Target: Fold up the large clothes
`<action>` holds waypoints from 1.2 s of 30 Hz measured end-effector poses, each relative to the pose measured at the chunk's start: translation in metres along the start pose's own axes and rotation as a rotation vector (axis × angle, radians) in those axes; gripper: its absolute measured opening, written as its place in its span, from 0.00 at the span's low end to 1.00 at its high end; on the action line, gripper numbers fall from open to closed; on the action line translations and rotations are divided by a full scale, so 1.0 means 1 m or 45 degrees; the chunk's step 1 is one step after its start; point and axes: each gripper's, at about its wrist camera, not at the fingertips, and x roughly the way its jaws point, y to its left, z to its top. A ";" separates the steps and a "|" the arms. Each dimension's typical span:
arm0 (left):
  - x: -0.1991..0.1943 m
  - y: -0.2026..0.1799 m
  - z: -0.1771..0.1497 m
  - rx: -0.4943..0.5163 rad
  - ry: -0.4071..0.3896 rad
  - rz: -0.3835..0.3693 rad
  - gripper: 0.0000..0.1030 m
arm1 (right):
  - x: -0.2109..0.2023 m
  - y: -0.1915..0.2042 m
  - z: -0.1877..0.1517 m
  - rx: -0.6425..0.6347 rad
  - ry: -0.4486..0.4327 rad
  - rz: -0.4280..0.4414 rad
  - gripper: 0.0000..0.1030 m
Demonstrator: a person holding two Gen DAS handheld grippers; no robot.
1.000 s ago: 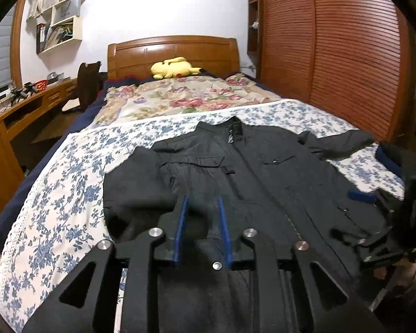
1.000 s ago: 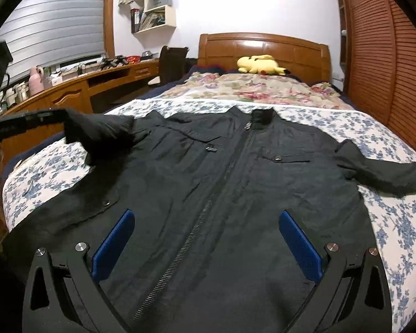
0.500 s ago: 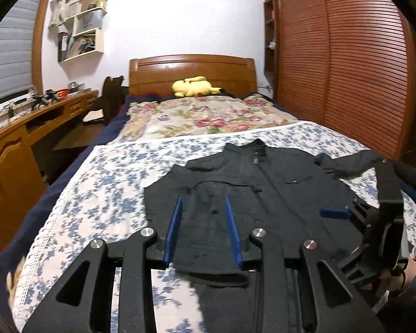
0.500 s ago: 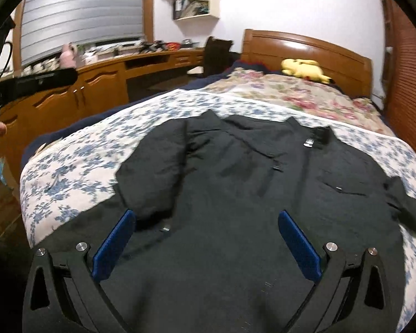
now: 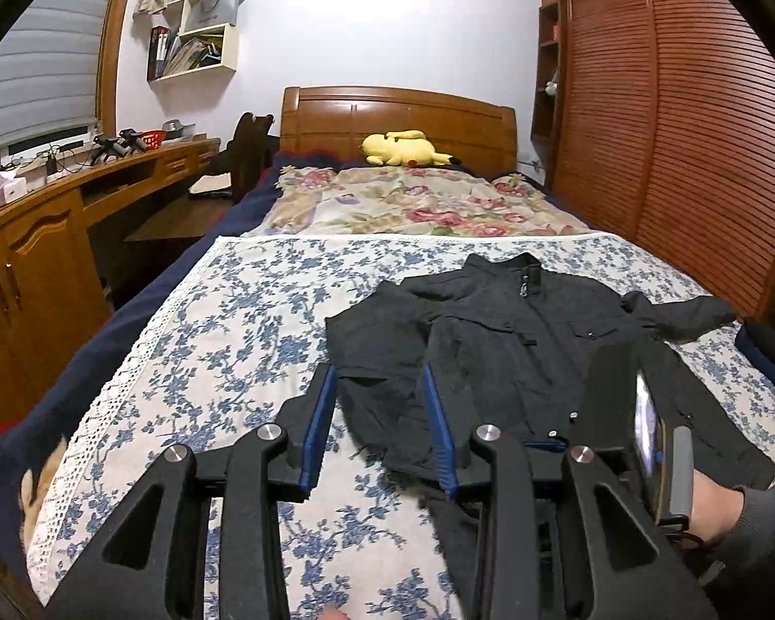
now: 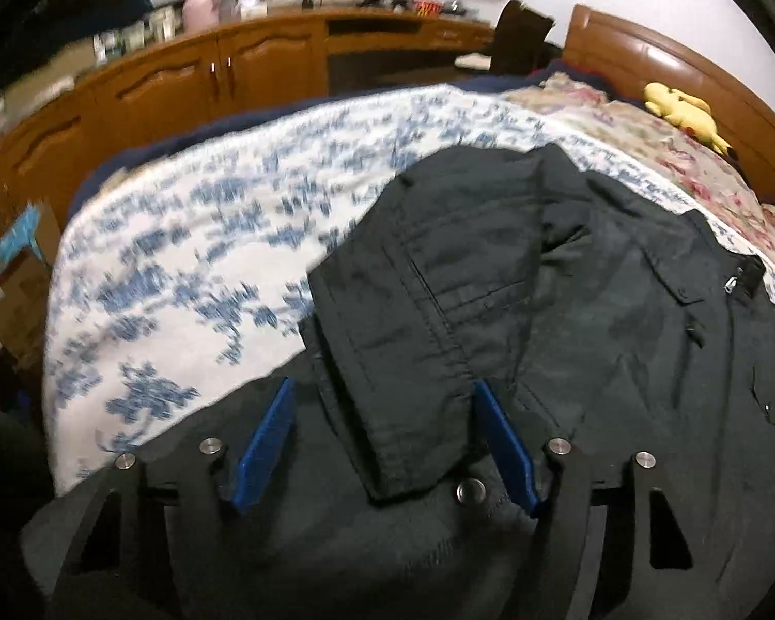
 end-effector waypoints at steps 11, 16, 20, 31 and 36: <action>0.004 -0.001 -0.001 -0.017 0.005 -0.012 0.35 | 0.005 -0.024 0.002 -0.022 -0.017 -0.072 0.06; 0.005 -0.007 0.000 -0.001 0.007 -0.032 0.35 | -0.046 -0.062 -0.004 0.090 -0.216 -0.095 0.05; 0.005 -0.014 0.000 0.007 -0.003 -0.046 0.35 | -0.091 -0.097 -0.018 0.191 -0.342 -0.145 0.04; 0.007 -0.047 0.002 0.059 -0.012 -0.095 0.35 | -0.163 -0.164 -0.117 0.458 -0.390 -0.383 0.04; 0.010 -0.065 0.007 0.072 -0.021 -0.126 0.35 | -0.143 -0.197 -0.160 0.551 -0.225 -0.455 0.04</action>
